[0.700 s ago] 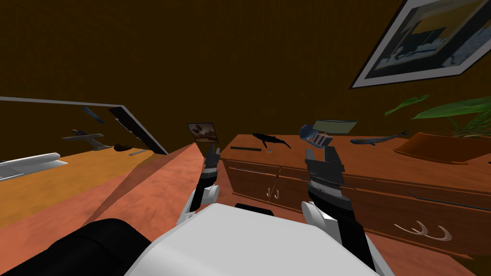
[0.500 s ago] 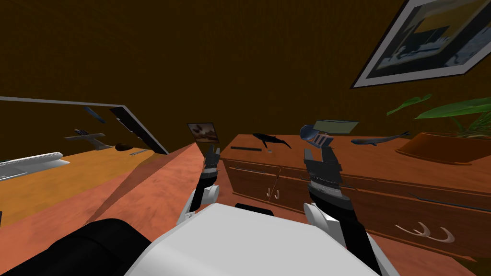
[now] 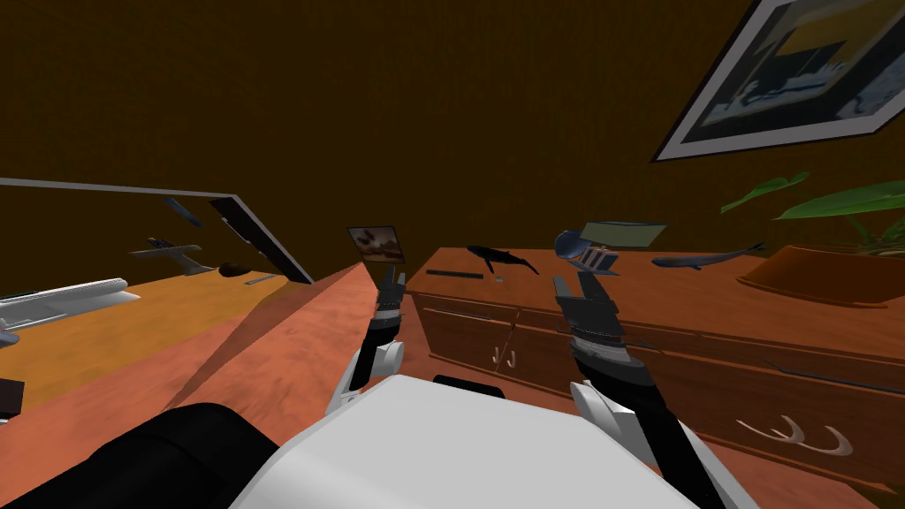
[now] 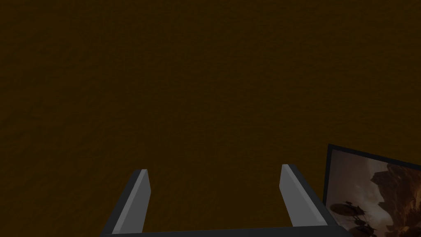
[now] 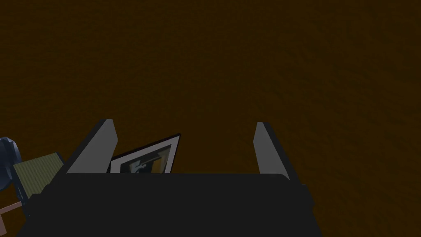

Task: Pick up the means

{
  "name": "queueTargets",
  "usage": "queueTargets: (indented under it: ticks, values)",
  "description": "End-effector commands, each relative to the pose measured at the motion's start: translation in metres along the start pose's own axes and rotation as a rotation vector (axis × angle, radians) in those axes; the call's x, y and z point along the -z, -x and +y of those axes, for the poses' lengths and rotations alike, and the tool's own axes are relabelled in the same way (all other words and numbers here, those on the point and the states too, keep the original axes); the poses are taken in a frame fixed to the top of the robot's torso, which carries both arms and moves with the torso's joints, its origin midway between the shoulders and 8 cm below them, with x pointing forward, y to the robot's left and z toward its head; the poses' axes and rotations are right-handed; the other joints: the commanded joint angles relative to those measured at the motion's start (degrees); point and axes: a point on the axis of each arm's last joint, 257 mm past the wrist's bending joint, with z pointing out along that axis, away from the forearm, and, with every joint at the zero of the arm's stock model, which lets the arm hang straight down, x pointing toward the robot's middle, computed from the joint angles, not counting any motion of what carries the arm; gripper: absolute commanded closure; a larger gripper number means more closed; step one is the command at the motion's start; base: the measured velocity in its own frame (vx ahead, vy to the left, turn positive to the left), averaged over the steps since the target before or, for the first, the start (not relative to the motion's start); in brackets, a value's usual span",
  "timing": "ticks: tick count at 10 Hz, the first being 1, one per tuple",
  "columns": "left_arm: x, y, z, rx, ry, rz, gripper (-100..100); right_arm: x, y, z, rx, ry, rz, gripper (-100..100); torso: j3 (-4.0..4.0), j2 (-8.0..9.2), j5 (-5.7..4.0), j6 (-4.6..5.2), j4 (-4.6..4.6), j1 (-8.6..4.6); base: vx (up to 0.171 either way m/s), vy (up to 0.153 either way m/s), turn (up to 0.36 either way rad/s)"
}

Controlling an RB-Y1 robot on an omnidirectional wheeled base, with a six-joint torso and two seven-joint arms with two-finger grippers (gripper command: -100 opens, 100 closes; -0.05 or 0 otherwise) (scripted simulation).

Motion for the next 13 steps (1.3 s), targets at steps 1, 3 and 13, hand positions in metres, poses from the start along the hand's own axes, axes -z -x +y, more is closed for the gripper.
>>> queueTargets:
  ticks: [1,3,13]
  values:
    - [0.0,0.0,0.0,0.0,0.0,0.0,0,0.0,-0.003,-0.003,0.003,-0.009,0.029,-100,0.0,0.0,0.0,0.0,0.0,0.0,-0.002,0.002,0.016]
    - [0.0,0.0,0.0,0.0,0.0,0.0,0,0.002,-0.008,-0.009,0.006,-0.029,0.078,-100,0.0,-0.01,0.0,0.0,0.0,0.0,-0.002,0.003,0.026]
    - [0.0,0.0,0.0,0.0,0.0,0.0,0,0.017,-0.028,-0.045,0.021,-0.162,0.327,-100,-0.01,-0.02,0.0,0.01,0.0,0.0,-0.001,0.003,0.028]
